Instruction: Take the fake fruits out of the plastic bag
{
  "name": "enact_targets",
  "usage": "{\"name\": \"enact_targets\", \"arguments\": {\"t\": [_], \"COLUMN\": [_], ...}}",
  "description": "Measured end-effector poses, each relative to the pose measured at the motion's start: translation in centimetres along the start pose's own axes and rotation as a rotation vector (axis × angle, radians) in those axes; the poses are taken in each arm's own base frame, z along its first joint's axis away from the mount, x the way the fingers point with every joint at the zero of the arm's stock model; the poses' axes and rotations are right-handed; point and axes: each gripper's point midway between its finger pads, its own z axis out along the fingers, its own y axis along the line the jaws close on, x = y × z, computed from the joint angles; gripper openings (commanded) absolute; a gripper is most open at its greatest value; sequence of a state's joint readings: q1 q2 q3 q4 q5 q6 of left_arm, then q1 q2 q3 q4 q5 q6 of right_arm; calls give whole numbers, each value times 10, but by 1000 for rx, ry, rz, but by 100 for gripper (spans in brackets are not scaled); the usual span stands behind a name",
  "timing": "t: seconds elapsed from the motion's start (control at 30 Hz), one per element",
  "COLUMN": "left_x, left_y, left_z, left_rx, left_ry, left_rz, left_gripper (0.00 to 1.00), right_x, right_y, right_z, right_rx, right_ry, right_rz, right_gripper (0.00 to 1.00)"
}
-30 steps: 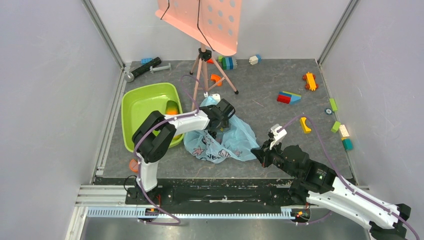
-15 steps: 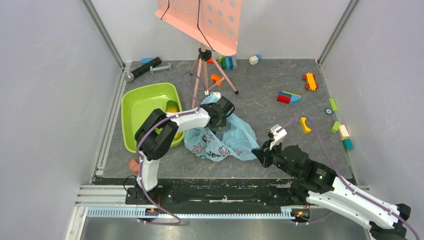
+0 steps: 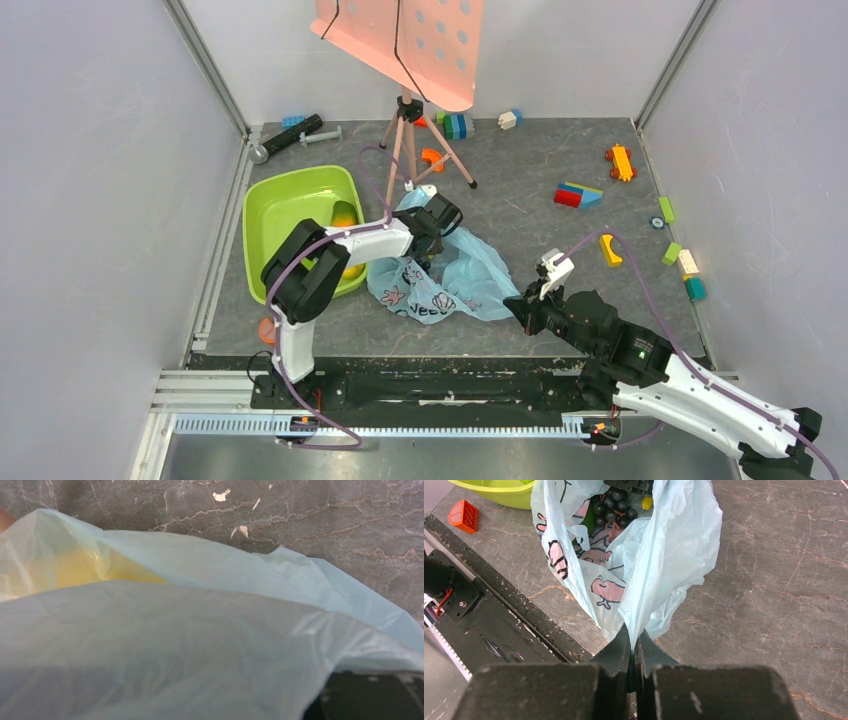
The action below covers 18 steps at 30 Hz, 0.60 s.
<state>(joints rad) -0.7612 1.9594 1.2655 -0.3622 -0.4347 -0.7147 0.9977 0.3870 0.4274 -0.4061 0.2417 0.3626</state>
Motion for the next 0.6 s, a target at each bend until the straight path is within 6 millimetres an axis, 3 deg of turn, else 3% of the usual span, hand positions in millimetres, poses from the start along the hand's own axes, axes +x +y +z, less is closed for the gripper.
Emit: {"name": "enact_targets", "arguments": {"t": [0.2, 0.6], "left_x": [5, 4], "left_y": [-2, -12], "left_z": [-6, -31], "left_rx": [42, 147], "left_ry": [24, 59], "left_rz": [-5, 2], "left_gripper": [23, 18], "right_x": [0, 0], "right_y": [0, 0], "right_z": [0, 0], "right_rx": [0, 1], "right_ry": [0, -1], "right_rz": [0, 0], "right_gripper": [0, 0]}}
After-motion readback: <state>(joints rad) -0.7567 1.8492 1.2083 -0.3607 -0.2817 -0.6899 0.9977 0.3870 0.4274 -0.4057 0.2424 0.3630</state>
